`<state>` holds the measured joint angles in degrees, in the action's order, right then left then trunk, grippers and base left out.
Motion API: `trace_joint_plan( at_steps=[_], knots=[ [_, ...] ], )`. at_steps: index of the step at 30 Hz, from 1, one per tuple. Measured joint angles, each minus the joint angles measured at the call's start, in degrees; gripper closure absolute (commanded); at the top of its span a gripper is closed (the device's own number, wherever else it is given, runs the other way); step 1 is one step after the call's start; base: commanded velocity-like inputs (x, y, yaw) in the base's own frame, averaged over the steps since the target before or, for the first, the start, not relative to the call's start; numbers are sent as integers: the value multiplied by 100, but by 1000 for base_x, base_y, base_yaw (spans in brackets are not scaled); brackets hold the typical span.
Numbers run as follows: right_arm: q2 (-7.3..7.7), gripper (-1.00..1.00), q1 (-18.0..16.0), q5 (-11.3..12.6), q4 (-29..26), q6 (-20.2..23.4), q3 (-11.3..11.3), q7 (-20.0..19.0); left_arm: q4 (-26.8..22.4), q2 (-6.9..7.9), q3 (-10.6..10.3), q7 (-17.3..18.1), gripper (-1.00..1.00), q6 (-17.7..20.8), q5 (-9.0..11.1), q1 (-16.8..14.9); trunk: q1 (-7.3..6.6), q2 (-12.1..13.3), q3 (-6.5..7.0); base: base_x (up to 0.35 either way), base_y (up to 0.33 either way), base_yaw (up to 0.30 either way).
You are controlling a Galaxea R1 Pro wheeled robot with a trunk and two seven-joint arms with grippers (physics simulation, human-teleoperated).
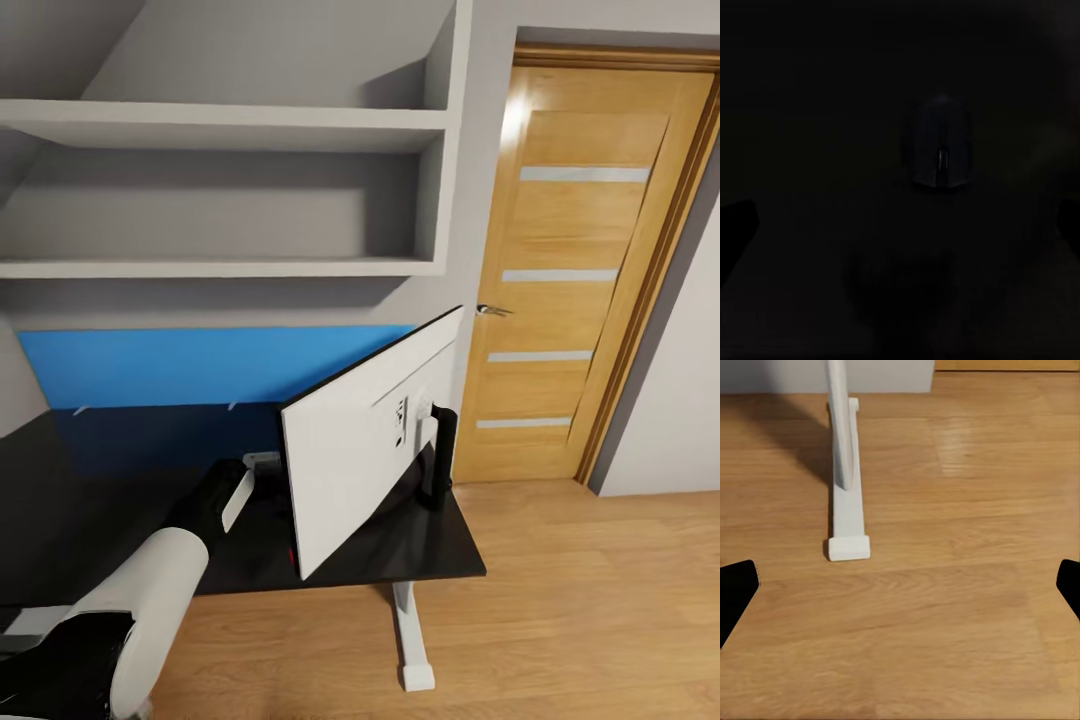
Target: In the bedroom, organize the workspace by keeping the computer under the desk, ensuring the monitor is on the desk, placing the keyboard on the desk next to the monitor, placing the mouse on the desk next to the keyboard, moving the folder from the swivel chair onto the desk next to the mouse, stacking the notebook on top of the folder with the pen on top of the notebook, and positioning the swivel chair next to the desk.
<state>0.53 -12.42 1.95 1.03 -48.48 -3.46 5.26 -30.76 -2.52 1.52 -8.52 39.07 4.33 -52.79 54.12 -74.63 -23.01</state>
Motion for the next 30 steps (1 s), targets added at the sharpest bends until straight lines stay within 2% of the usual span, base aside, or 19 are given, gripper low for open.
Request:
trace_joint_plan(
  at_steps=[8,15,21,30],
  knots=[
    [0,-100,0,-1,0,-1,-1,-3,14,0,-6,3,-100,-2,-4,-1,0,0,-21,17,0,67],
    [-3,-100,1,-1,0,0,2,-7,16,-7,-8,8,-100,-2,1,-1,-3,-1,-23,245,0,7],
    [-71,-100,1,-3,0,-1,10,-4,24,-11,-9,8,-100,-2,3,-1,-2,-1,-23,267,0,1],
    [-111,-100,1,-1,0,-2,22,-3,272,15,-8,-13,-100,-10,-6,-2,0,0,-23,54,0,-92]
  ],
)
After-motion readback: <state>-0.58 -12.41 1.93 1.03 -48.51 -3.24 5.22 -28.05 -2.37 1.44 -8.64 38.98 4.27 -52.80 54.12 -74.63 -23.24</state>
